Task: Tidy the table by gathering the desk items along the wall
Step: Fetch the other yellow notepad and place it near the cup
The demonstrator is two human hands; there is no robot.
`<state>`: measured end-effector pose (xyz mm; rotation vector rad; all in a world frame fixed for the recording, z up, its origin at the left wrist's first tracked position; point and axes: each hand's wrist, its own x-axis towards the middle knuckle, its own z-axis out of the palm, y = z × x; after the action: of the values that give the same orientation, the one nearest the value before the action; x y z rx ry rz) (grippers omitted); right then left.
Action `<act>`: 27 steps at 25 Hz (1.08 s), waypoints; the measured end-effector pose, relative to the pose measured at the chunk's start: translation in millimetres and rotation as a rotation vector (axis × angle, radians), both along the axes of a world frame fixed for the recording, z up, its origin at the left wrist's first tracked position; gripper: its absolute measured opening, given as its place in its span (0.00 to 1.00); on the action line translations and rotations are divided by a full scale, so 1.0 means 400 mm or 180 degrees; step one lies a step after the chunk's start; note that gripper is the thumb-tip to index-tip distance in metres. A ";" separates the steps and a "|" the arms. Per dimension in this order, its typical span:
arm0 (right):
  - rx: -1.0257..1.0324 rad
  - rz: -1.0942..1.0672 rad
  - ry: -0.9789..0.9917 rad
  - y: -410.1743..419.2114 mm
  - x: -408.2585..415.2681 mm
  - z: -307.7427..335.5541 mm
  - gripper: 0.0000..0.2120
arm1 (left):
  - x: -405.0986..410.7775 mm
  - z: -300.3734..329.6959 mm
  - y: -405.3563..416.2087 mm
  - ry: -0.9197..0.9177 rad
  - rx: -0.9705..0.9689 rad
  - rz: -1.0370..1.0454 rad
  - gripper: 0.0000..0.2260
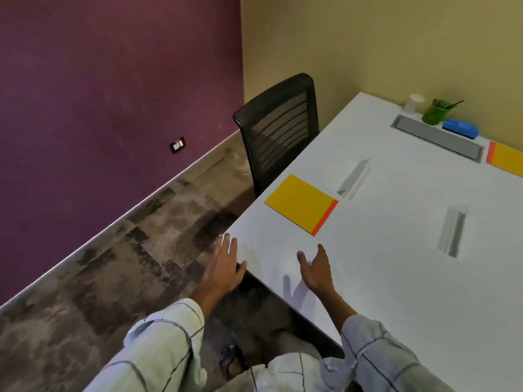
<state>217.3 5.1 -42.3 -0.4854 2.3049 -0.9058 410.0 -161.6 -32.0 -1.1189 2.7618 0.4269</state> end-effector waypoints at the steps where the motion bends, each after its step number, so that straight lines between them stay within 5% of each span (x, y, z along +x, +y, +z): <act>1: -0.0100 -0.0336 -0.0227 -0.013 -0.011 0.006 0.37 | -0.027 0.004 -0.027 0.0047 0.0120 -0.0027 0.34; 8: -0.1025 -0.2029 -0.1605 -0.083 -0.161 0.009 0.29 | -0.255 -0.007 -0.167 0.0212 0.1291 -0.0026 0.37; 14: -0.0075 -0.1847 -0.0951 -0.154 -0.275 -0.058 0.29 | -0.477 -0.039 -0.278 0.0214 0.1655 -0.0015 0.37; 20: -0.0043 -0.1917 -0.0663 -0.243 -0.284 -0.076 0.27 | -0.611 -0.065 -0.325 -0.0151 0.1907 -0.0127 0.46; 25: 0.0127 -0.2203 -0.0759 -0.248 -0.304 -0.072 0.28 | -0.650 -0.068 -0.348 0.0062 0.2312 0.0661 0.51; 27: 0.0141 -0.2347 -0.1052 -0.227 -0.306 -0.078 0.26 | -0.650 -0.070 -0.380 -0.0008 0.2685 0.1075 0.41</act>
<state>94.8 -85.6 -73.6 0.5443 2.1864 -1.1520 149.9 -313.6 -60.0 -1.2830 1.9816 1.4359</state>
